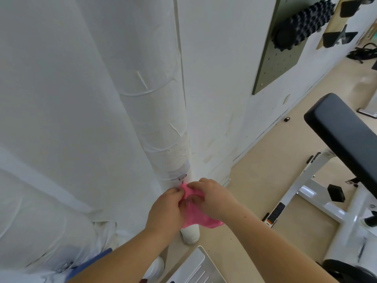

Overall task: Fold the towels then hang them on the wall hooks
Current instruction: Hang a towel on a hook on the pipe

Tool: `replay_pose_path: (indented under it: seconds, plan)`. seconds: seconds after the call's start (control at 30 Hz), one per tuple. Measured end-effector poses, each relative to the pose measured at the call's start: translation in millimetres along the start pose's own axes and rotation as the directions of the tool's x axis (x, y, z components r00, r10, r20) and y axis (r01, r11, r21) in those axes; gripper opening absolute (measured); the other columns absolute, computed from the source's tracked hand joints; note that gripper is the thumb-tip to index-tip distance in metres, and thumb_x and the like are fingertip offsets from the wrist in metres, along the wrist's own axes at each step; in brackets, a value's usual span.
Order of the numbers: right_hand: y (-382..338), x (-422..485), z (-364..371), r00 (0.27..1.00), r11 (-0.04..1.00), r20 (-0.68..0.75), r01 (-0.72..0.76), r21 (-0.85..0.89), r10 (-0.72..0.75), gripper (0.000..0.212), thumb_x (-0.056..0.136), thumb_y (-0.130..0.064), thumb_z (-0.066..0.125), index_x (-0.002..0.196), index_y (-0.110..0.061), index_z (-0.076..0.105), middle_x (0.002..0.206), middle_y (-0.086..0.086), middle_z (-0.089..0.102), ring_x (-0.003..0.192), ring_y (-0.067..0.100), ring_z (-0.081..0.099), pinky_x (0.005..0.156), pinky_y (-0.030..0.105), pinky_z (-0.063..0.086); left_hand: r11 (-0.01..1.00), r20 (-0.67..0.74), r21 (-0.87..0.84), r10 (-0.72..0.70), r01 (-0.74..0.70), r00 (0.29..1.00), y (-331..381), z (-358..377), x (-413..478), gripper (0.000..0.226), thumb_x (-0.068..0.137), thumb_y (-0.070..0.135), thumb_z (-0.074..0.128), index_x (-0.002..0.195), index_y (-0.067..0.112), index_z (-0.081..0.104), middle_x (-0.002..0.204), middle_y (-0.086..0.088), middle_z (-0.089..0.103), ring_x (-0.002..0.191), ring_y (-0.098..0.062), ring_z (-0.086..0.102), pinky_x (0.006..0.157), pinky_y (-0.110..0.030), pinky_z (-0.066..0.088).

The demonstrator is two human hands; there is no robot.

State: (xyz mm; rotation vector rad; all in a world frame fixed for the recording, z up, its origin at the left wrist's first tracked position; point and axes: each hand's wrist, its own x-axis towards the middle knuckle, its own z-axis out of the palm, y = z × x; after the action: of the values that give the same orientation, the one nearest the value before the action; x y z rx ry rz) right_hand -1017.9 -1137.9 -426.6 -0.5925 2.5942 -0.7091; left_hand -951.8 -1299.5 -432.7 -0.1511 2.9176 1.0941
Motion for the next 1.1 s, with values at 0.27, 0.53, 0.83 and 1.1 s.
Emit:
replay_pose_path:
  seconds: [0.27, 0.53, 0.83, 1.1]
  plan:
    - [-1, 8, 7, 0.997, 0.999, -0.070, -0.025, -0.040, 0.022, 0.032, 0.097, -0.040, 0.053, 0.128, -0.043, 0.059, 0.111, -0.007, 0.060, 0.110, 0.019, 0.057, 0.092, 0.040, 0.051, 0.999, -0.060, 0.008, -0.044, 0.044, 0.997, 1, 2, 7, 0.018, 0.097, 0.030, 0.057, 0.081, 0.029, 0.067, 0.078, 0.011, 0.065, 0.071, -0.011, 0.060, 0.059, -0.027, 0.046]
    - [-7, 5, 18, 0.979, 0.980, -0.204, -0.038, -0.195, -0.002, 0.033, 0.098, -0.039, 0.052, 0.130, -0.042, 0.058, 0.111, -0.007, 0.058, 0.111, 0.019, 0.056, 0.083, 0.031, 0.044, 0.992, -0.035, -0.014, -0.129, 0.128, 0.991, 7, 6, 9, 0.018, 0.100, 0.037, 0.055, 0.092, 0.030, 0.069, 0.087, 0.013, 0.070, 0.079, -0.010, 0.065, 0.068, -0.036, 0.056]
    - [-23, -18, 19, 0.983, 0.972, -0.183, -0.055, -0.228, 0.013, 0.050, 0.090, -0.053, 0.055, 0.137, -0.036, 0.048, 0.122, -0.005, 0.055, 0.118, 0.022, 0.054, 0.099, 0.035, 0.045, 0.999, 0.158, 0.002, -0.042, 0.043, 0.986, 14, -30, -17, 0.033, 0.093, 0.030, 0.048, 0.122, 0.030, 0.063, 0.109, 0.006, 0.064, 0.096, -0.013, 0.063, 0.089, -0.034, 0.055]
    - [-47, -30, -10, 0.993, 0.971, -0.110, -0.055, -0.233, 0.030, 0.057, 0.091, -0.040, 0.055, 0.146, -0.026, 0.047, 0.135, 0.000, 0.051, 0.127, 0.024, 0.050, 0.102, 0.037, 0.044, 0.999, 0.133, 0.031, -0.041, 0.037, 0.990, 22, -56, -39, 0.026, 0.099, 0.022, 0.059, 0.124, 0.023, 0.066, 0.124, 0.007, 0.062, 0.112, -0.015, 0.061, 0.102, -0.034, 0.052]
